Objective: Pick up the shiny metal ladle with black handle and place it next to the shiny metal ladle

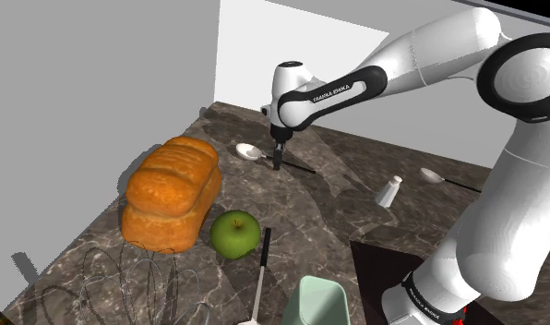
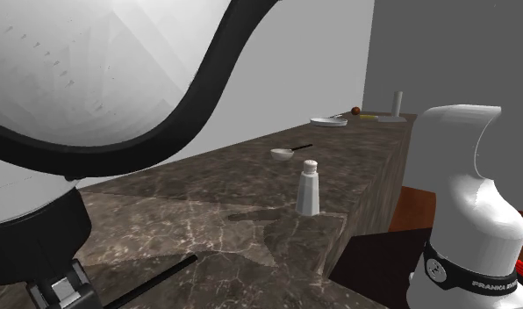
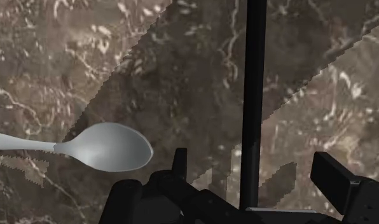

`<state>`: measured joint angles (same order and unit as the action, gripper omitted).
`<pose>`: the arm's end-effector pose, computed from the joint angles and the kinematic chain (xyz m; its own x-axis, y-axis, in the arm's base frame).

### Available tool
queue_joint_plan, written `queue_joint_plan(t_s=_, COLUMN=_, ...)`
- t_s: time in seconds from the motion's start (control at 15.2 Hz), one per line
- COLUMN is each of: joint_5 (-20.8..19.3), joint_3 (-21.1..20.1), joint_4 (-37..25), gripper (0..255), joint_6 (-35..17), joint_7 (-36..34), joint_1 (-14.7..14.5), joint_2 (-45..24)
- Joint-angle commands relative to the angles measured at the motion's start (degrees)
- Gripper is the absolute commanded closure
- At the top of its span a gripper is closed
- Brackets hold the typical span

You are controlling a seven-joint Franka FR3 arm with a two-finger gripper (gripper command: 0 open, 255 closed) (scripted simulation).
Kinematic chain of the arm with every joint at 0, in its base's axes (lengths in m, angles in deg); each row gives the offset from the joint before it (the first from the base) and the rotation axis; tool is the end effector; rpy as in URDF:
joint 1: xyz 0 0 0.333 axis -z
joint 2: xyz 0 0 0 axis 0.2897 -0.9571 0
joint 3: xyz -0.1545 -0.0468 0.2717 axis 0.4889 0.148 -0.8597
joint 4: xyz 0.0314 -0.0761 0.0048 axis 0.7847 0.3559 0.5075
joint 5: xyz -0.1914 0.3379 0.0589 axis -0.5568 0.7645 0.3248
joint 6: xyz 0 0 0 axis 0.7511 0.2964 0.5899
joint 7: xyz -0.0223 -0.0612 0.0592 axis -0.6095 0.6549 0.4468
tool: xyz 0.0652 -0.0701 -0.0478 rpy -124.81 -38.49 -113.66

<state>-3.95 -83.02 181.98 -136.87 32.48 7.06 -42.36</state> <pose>0.5696 0.0876 0.3340 0.7258 0.6789 -0.1107 0.6877 -0.7196 0.0959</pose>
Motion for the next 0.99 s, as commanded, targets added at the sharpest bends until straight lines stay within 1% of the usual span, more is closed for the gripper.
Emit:
queue_joint_plan(t_s=0.0, joint_5=0.0, joint_3=0.0, joint_4=0.1, gripper=0, joint_6=-0.1, joint_7=0.0, joint_1=0.0, joint_2=-0.1)
queue_joint_plan(t_s=0.26, joint_5=0.0, joint_3=0.0, joint_4=0.1, gripper=0, joint_6=-0.1, joint_7=0.0, joint_1=0.0, joint_2=-0.1)
queue_joint_plan(t_s=0.33, joint_5=0.0, joint_3=0.0, joint_4=0.1, gripper=255, joint_6=-0.1, joint_7=0.0, joint_1=0.0, joint_2=-0.1)
queue_joint_plan(t_s=0.92, joint_5=0.0, joint_3=0.0, joint_4=0.1, gripper=255, joint_6=-0.1, joint_7=0.0, joint_1=0.0, joint_2=-0.1)
